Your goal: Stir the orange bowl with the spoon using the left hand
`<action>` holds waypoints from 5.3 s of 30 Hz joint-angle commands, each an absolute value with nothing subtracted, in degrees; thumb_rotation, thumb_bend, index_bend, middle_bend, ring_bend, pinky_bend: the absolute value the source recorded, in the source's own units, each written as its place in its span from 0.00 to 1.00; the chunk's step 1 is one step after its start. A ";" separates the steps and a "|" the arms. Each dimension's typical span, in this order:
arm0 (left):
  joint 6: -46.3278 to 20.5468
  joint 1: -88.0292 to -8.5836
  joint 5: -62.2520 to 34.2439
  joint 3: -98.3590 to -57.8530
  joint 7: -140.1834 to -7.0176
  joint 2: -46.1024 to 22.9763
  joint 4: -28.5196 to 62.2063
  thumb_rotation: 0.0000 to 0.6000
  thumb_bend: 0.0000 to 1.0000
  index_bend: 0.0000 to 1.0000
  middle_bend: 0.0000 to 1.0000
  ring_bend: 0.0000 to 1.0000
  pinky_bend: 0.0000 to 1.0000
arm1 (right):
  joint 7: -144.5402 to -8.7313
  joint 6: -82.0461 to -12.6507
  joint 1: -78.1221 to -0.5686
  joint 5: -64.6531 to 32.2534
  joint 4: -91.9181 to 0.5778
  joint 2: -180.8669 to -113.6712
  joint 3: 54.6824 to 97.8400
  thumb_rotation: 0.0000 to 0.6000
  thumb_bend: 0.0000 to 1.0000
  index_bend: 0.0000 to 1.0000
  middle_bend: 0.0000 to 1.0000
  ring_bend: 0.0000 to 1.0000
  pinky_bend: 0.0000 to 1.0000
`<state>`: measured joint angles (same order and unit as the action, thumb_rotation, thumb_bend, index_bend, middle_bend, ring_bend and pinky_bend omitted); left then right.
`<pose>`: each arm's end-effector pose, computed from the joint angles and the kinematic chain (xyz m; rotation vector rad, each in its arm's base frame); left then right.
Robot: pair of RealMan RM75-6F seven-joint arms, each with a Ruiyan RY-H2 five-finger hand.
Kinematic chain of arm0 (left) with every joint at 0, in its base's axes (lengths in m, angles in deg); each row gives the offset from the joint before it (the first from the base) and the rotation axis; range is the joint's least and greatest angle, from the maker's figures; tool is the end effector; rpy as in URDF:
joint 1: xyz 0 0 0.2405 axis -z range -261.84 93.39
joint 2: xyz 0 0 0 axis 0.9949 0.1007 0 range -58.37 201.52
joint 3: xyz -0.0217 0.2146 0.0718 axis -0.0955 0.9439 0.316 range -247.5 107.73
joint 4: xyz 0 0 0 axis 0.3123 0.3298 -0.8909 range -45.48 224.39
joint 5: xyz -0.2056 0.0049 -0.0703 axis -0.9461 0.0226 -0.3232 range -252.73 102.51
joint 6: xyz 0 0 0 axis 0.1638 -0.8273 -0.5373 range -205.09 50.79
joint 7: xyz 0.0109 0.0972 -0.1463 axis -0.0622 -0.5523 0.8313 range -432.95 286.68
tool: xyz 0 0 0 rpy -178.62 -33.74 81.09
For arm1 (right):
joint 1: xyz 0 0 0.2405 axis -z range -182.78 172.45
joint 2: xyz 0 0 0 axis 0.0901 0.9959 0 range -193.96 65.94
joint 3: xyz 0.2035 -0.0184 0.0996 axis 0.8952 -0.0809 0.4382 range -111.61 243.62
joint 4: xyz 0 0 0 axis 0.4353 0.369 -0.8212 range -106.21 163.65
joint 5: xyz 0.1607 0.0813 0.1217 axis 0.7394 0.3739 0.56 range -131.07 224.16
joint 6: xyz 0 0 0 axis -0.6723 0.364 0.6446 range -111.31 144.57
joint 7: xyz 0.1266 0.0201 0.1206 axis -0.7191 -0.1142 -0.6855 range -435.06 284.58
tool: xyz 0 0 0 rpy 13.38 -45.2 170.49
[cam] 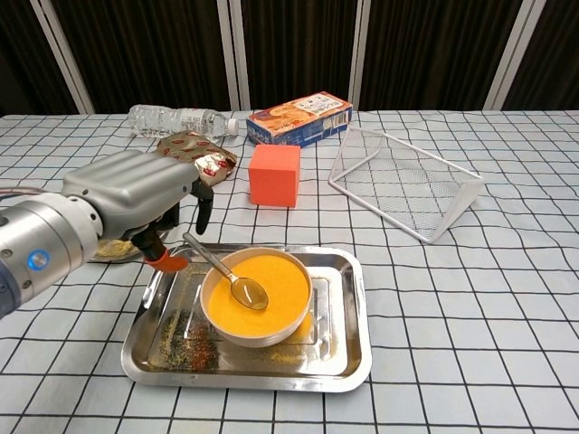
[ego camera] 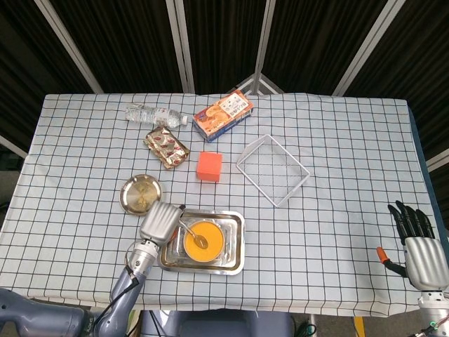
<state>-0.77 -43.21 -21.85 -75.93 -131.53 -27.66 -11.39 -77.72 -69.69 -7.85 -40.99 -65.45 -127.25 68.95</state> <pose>-0.0683 0.2783 -0.0585 -1.8536 -0.7136 -0.7300 -0.2846 -0.2005 0.1430 1.3549 -0.9435 0.9541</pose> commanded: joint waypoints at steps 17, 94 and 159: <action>-1.61 -42.73 -21.90 -76.42 -130.77 -30.55 -8.37 1.00 0.42 0.50 1.00 0.94 0.96 | -77.85 -69.57 -7.88 -40.97 -65.62 -127.17 68.91 1.00 0.36 0.00 0.00 0.00 0.00; -5.74 -21.01 -31.00 -71.91 -178.26 -16.56 -27.09 1.00 0.81 0.83 1.00 0.95 0.96 | -78.75 -69.26 -7.93 -40.88 -65.91 -126.86 68.87 1.00 0.36 0.00 0.00 0.00 0.00; 2.95 -15.45 -37.86 -69.32 -172.76 -22.22 -25.55 1.00 0.82 0.86 1.00 0.96 0.99 | -79.58 -68.08 -8.22 -40.37 -66.60 -126.22 68.64 1.00 0.36 0.00 0.00 0.00 0.00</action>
<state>2.73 -15.05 -38.84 -70.11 -173.67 -23.21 -23.84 -79.60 -68.09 -8.23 -40.42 -66.56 -126.23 68.63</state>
